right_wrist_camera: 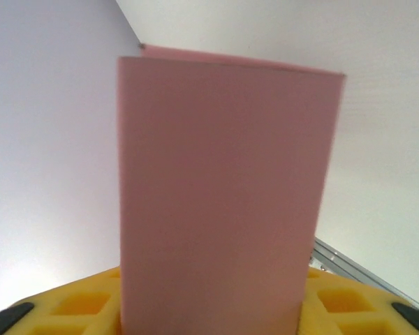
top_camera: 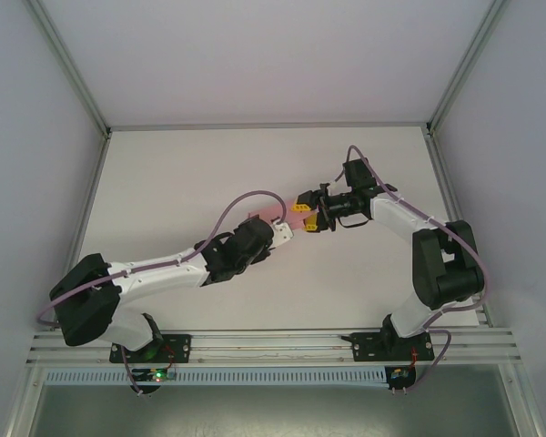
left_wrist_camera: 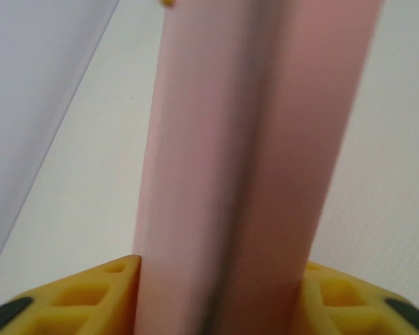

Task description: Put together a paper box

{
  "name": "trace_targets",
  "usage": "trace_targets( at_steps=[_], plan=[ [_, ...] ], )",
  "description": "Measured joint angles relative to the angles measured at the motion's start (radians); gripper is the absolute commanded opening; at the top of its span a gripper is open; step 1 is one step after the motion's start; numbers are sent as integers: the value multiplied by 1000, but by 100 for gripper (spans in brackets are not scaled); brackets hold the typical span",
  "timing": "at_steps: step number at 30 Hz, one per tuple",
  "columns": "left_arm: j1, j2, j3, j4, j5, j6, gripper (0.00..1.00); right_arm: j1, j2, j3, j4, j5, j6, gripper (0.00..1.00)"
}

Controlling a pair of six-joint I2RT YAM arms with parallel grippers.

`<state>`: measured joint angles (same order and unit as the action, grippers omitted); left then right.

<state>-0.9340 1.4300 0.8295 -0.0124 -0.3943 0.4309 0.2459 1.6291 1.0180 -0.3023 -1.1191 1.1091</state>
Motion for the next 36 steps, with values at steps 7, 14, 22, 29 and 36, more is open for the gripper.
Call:
trace_targets(
  at_steps=[7,14,22,29,36],
  plan=[
    [10,-70,-14,-13,65,-24,32,-31,-65,0,10,18,-54,98],
    [106,-110,34,-205,301,-46,30,-80,-307,5,-31,483,-414,98],
    [180,35,266,-563,551,45,28,-8,-754,-375,375,733,-717,98],
    [259,187,417,-755,668,140,30,62,-699,-399,315,553,-929,98],
    [275,240,456,-864,701,208,31,145,-646,-335,209,481,-1141,93]
  ],
)
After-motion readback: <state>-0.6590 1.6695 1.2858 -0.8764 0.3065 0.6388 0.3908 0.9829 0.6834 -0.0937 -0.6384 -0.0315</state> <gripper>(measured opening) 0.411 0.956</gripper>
